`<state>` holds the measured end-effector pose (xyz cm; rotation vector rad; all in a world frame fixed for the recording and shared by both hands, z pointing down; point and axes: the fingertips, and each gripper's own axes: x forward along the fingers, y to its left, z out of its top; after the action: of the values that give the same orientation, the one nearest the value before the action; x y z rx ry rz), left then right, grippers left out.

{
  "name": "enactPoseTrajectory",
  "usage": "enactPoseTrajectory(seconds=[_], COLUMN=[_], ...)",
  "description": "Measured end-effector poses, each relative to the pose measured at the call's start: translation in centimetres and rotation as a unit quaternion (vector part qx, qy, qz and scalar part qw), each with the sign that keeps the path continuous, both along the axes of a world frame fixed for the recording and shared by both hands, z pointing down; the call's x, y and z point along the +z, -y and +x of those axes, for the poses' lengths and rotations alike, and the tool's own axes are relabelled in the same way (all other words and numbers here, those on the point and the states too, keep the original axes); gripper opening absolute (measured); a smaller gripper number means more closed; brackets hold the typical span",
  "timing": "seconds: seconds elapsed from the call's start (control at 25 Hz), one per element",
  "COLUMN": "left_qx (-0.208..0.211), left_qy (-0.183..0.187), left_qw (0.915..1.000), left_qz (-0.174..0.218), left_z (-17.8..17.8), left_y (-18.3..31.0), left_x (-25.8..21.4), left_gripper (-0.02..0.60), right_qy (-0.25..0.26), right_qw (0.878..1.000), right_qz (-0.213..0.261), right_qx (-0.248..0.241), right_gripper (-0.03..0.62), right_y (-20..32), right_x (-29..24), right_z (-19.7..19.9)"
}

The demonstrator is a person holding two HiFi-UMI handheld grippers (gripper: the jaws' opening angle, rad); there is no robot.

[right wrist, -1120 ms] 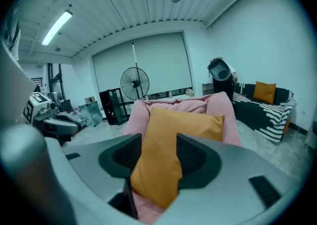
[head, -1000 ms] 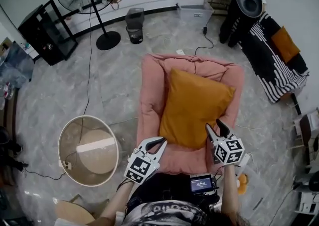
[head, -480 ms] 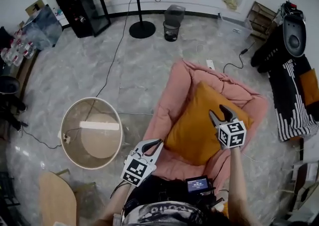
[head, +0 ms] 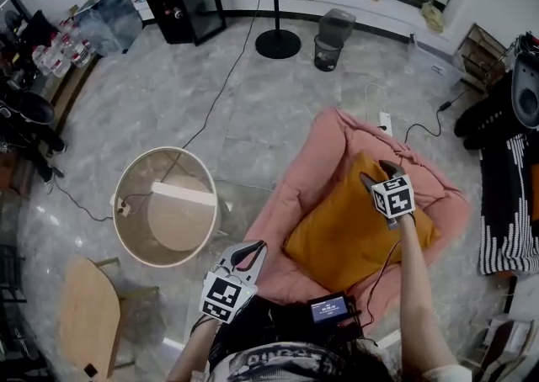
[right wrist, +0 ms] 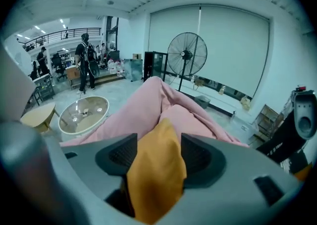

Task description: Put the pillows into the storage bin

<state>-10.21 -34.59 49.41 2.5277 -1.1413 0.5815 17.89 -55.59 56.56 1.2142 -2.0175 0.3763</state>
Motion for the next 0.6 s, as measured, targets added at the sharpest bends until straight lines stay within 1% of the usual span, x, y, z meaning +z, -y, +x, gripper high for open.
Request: enactPoseTrajectory(seconds=[0.16, 0.24, 0.28, 0.4, 0.52, 0.6], left_qx=[-0.026, -0.036, -0.039, -0.038, -0.025, -0.011], left_qy=[0.011, 0.013, 0.014, 0.012, 0.005, 0.001], left_qw=[0.9996, 0.9993, 0.9991, 0.9992, 0.9997, 0.9999], left_qz=[-0.004, -0.003, -0.003, -0.003, -0.002, 0.001], left_z=[-1.8, -2.5, -2.8, -3.1, -2.8, -2.5], left_y=[-0.8, -1.0, -1.2, -1.7, -2.2, -2.6], left_x=[0.7, 0.7, 0.6, 0.7, 0.5, 0.3], left_gripper=[0.02, 0.02, 0.02, 0.02, 0.02, 0.02], right_qy=[-0.013, -0.02, -0.027, -0.05, -0.053, -0.052], right_qw=[0.999, 0.999, 0.999, 0.999, 0.999, 0.999], right_qz=[-0.034, -0.037, -0.032, -0.017, -0.002, 0.014], right_qx=[0.002, 0.008, 0.007, 0.0, -0.001, 0.001], right_gripper=[0.317, 0.325, 0.311, 0.225, 0.158, 0.137], right_y=[1.3, 1.2, 1.1, 0.0, -1.9, -3.4], right_x=[3.1, 4.3, 4.5, 4.4, 3.5, 2.2], right_z=[-0.2, -0.5, -0.6, -1.3, -2.3, -2.9])
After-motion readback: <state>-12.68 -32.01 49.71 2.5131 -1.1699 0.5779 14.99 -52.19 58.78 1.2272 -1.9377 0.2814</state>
